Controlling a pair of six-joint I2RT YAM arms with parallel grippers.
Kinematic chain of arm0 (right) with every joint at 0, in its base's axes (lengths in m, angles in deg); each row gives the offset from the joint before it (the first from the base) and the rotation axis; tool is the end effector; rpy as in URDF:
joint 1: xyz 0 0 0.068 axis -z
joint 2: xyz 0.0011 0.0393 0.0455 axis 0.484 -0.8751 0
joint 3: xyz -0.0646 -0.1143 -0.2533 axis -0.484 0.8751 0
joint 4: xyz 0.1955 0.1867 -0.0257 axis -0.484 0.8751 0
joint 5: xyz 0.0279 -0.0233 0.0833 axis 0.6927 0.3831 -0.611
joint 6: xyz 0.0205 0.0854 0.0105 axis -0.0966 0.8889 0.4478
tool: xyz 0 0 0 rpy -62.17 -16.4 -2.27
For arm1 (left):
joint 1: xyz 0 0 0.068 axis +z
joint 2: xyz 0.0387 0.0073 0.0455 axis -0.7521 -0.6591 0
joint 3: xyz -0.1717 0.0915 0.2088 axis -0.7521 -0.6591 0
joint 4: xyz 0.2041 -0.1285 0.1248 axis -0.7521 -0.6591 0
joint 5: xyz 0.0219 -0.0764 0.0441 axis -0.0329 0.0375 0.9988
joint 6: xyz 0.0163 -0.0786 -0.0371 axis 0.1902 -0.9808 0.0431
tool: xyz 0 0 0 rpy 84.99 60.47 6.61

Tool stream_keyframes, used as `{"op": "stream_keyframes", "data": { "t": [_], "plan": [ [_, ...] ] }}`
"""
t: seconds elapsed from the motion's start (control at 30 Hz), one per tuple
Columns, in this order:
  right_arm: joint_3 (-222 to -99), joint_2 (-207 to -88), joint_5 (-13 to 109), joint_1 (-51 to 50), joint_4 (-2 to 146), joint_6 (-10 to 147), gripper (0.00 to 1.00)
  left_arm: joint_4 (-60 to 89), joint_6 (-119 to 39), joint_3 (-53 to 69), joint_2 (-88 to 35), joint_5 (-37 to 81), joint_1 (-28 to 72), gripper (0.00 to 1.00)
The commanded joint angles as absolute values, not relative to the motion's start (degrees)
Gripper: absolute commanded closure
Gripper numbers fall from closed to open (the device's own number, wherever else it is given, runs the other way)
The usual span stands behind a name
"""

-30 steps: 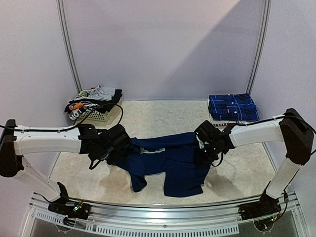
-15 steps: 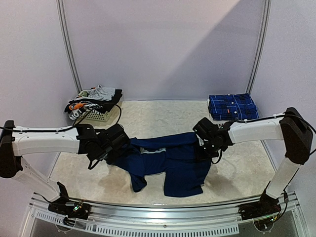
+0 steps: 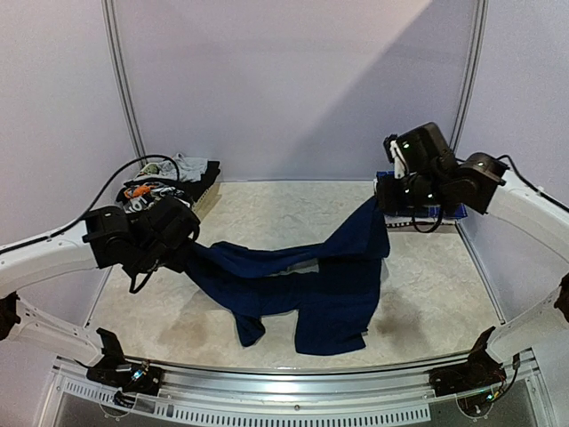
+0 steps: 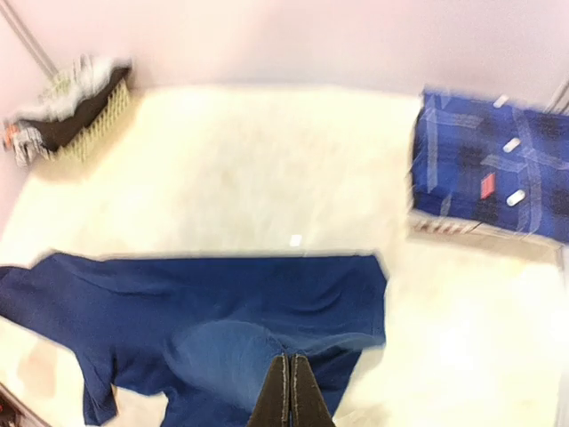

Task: Fold and stack the mixed laundry pile
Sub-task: Pick up the crumpled T-shirt from the center of the board, then flatten out the crumpled T-shirt at the center of the board.

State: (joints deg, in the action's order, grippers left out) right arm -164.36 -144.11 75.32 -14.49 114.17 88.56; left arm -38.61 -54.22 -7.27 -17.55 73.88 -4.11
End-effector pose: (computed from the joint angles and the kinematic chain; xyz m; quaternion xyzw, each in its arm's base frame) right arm 0.2558 0.2054 0.3525 -0.0584 0.8994 0.1052 0.4203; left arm 0.1856 -0.1553 0.2697 0.1151 0.8955 0.1271 0.4108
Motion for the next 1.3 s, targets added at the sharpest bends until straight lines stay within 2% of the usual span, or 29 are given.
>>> {"op": "stream_keyframes", "data": {
  "t": [0.0, 0.23, 0.37, 0.57, 0.8, 0.97, 1.13, 1.27],
  "plan": [
    [-169.33, -138.91, 81.73, -13.62, 119.57, 85.3, 1.0, -41.77, -54.29, -3.87, -12.86, 78.75, -3.04, 1.0],
    [-176.95, -133.71, 83.28, -13.51, 121.97, 81.93, 1.0, -42.13, -51.72, 2.02, -6.72, 81.38, -3.08, 1.0],
    [-180.76, -129.32, 79.17, -13.51, 120.31, 78.97, 1.0, -39.73, -47.92, 6.02, -3.22, 80.0, -3.09, 1.0],
    [-194.85, -128.6, 64.09, -13.55, 120.81, 72.02, 1.0, -30.94, -38.36, 13.83, -0.44, 66.02, -3.26, 1.0],
    [-218.73, -134.57, 56.63, -13.51, 127.82, 67.45, 1.0, -25.7, -30.11, 26.06, 1.5, 48.61, -3.27, 1.0],
    [-226.16, -135.55, 49.02, -13.53, 126.97, 65.64, 1.0, -26.36, -28.04, 35.26, 1.13, 42.05, -3.26, 1.0],
    [-227.11, -133.55, 54.6, -13.51, 122.08, 65.49, 1.0, -27.55, -28.0, 40.66, -0.94, 40.46, -3.26, 1.0],
    [-226.72, -136.3, 68.42, -13.55, 120.25, 65.09, 1.0, -30.76, -28.0, 41.7, -5.92, 49.68, -3.26, 1.0]
  ]
}}
